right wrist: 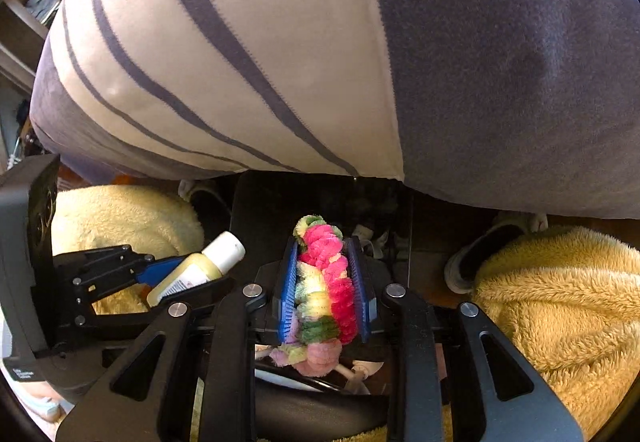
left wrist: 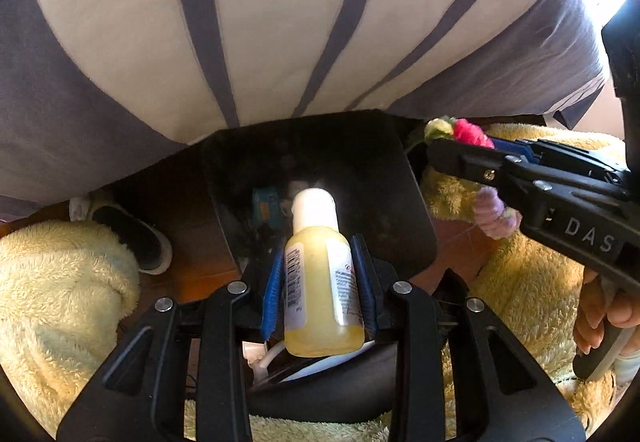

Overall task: Collect trash
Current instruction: 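Carry the garland and yellow bottle down into the bin and open both tools, then raise both open tools back over the bed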

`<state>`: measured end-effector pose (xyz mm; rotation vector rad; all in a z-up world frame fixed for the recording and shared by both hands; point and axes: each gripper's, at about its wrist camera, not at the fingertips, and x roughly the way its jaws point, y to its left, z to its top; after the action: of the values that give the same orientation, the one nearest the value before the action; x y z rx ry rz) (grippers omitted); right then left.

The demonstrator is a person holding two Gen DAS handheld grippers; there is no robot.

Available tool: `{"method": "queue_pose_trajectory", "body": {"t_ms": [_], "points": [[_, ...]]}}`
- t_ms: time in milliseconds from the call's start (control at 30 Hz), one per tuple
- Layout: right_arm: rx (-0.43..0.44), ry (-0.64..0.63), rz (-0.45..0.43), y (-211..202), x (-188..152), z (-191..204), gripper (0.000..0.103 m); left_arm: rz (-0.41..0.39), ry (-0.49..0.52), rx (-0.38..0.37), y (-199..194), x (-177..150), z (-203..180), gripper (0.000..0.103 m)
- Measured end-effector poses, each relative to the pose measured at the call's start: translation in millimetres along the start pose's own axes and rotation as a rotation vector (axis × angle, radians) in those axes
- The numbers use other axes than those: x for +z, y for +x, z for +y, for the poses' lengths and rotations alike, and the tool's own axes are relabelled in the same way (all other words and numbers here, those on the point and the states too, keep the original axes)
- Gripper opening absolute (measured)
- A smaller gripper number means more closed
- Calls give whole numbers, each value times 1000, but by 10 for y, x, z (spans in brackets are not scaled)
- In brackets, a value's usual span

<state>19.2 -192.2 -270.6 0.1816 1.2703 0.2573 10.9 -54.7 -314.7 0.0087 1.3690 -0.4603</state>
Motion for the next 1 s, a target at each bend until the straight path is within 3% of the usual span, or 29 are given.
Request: {"method": "queue_pose_trajectory", "body": {"t_ms": [67, 200, 267, 467, 600, 700, 1000], "points": [[-2, 7, 3, -1, 17, 2, 29, 5, -8, 2, 9, -3, 2, 34], [-16, 21, -8, -36, 33, -11, 50, 0, -26, 14, -17, 8, 57, 42], [-24, 26, -21, -83, 45, -17, 51, -8, -27, 27, -58, 5, 61, 44], [-72, 21, -102, -335, 59, -18, 82, -66, -25, 72, -295, -11, 79, 69], [-93, 13, -147, -478, 49, 0, 95, -118, -31, 94, -517, -18, 66, 87], [-97, 6, -168, -584, 45, 15, 97, -168, -26, 101, -724, -24, 51, 95], [-101, -14, -323, -1227, 214, 85, 99, -345, -14, 114, -1474, 114, 66, 95]]}}
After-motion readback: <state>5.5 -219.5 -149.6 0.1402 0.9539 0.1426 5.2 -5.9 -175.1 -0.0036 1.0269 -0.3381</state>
